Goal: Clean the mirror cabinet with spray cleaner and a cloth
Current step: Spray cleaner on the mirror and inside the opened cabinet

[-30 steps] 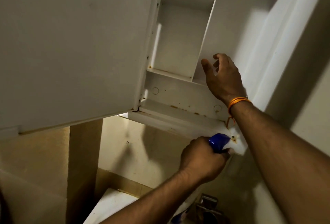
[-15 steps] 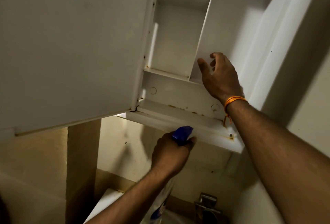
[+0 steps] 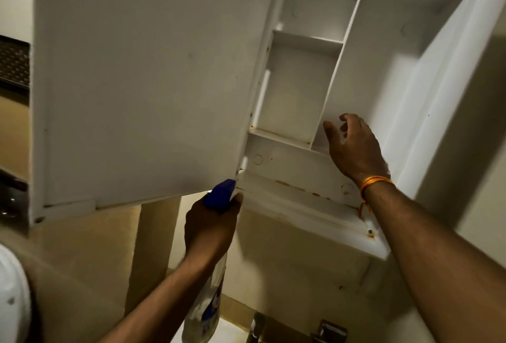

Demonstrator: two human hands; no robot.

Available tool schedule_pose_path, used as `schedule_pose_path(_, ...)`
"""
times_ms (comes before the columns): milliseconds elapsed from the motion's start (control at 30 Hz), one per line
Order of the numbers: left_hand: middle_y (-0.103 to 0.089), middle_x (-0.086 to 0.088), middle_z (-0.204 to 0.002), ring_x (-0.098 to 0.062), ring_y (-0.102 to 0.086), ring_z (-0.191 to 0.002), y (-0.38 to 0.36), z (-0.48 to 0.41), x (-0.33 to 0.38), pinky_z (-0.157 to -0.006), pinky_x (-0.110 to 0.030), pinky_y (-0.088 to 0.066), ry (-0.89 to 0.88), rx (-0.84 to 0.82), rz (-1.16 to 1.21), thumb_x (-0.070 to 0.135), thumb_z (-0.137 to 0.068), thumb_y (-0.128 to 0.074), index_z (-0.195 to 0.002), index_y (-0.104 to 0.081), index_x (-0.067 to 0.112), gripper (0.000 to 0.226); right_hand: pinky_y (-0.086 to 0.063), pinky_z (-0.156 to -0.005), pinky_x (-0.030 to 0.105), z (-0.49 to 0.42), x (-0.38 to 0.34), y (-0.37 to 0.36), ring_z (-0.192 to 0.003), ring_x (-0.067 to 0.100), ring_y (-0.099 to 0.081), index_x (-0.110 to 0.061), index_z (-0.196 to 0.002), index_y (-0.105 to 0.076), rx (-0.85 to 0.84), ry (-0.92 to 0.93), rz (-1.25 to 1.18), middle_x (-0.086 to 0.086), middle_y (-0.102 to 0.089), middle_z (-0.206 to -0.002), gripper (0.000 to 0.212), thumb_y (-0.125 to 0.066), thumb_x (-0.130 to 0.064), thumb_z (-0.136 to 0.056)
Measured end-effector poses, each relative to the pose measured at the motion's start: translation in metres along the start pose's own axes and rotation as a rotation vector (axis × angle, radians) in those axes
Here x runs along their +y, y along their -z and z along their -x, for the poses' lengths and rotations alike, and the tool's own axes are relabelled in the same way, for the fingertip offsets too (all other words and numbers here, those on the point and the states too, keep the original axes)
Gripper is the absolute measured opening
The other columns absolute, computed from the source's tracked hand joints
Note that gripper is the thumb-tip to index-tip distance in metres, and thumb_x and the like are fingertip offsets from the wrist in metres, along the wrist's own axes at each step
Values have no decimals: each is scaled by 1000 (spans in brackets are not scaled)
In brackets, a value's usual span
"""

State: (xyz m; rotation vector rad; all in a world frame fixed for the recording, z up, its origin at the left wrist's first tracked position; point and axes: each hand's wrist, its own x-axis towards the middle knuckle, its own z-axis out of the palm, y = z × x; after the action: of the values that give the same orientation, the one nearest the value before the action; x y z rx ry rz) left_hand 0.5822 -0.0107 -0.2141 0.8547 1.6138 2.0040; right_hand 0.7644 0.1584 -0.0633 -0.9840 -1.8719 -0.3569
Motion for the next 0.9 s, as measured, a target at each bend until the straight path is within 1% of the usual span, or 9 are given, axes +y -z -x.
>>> schedule_pose_path(167, -64, -3, -70, -21, -63, -69, 17, 13, 6, -70, -33, -51, -88, -32, -59, 41, -85, -69, -82, -58, 18, 25, -38, -85, 30, 3, -1, 5, -108, 29, -56, -7, -127, -52, -19, -26, -67, 13, -57, -120, 58, -46, -54, -95)
schedule_pose_path(267, -57, 4, -59, -9, -54, -55, 30, 17, 7, -62, -26, -42, -97, -40, -57, 40, -85, -69, -81, -59, 16, 26, -42, -92, 40, 21, -16, 3, -111, 33, -52, -4, -123, -55, 58, 5, -77, 16, -54, -123, 58, -42, -53, -93)
schedule_pose_path(400, -54, 7, -55, -7, -51, -52, 44, 19, 1, -62, -27, -44, -89, -84, -104, 44, -85, -68, -85, -60, 20, 26, -40, -100, 41, 95, -56, -14, -118, 32, -46, -6, -118, -58, 163, 98, -148, 16, -49, -126, 36, -52, -33, -95)
schedule_pose_path(500, -58, 5, -63, -13, -55, -61, 54, 17, -4, -66, -28, -47, -95, -83, -163, 50, -83, -67, -92, -60, 23, 29, -42, -100, 31, 160, -99, -23, -122, 21, -46, -15, -117, -60, 14, 20, -341, 6, -50, -128, 27, -63, -21, -90)
schedule_pose_path(600, -60, 4, -69, -13, -57, -65, 65, 19, -5, -65, -26, -45, -123, -63, -207, 50, -84, -67, -95, -59, 25, 29, -41, -84, 7, 203, -139, -22, -106, 3, -54, -31, -106, -58, -170, -97, -538, -6, -56, -116, 23, -68, -23, -88)
schedule_pose_path(633, -59, 4, -68, -12, -56, -65, 68, 20, -4, -64, -25, -45, -132, -62, -212, 50, -84, -67, -94, -59, 23, 29, -41, -79, 5, 212, -149, -21, -102, -2, -54, -37, -105, -56, -251, -134, -582, -11, -56, -114, 23, -67, -26, -88)
schedule_pose_path(700, -61, 1, -70, -14, -58, -67, 74, 22, -4, -64, -25, -45, -133, -61, -197, 48, -84, -67, -93, -60, 22, 28, -43, -77, 8, 227, -168, -21, -102, -8, -51, -42, -114, -53, -485, -205, -637, -21, -54, -116, 29, -65, -34, -90)
schedule_pose_path(767, -65, 0, -74, -16, -62, -71, 79, 24, -7, -64, -24, -46, -121, -51, -170, 47, -84, -69, -93, -60, 22, 28, -45, -84, 11, 240, -182, -25, -109, -6, -50, -43, -129, -46, -686, -251, -661, -25, -51, -123, 46, -67, -36, -88)
schedule_pose_path(900, -65, 3, -77, -14, -65, -71, 89, 21, -23, -68, -31, -55, -114, -69, -171, 51, -81, -70, -95, -55, 31, 29, -46, -105, 28, 261, -207, -39, -121, 5, -52, -39, -135, -42, -824, -390, -689, -20, -54, -130, 61, -72, -20, -85)
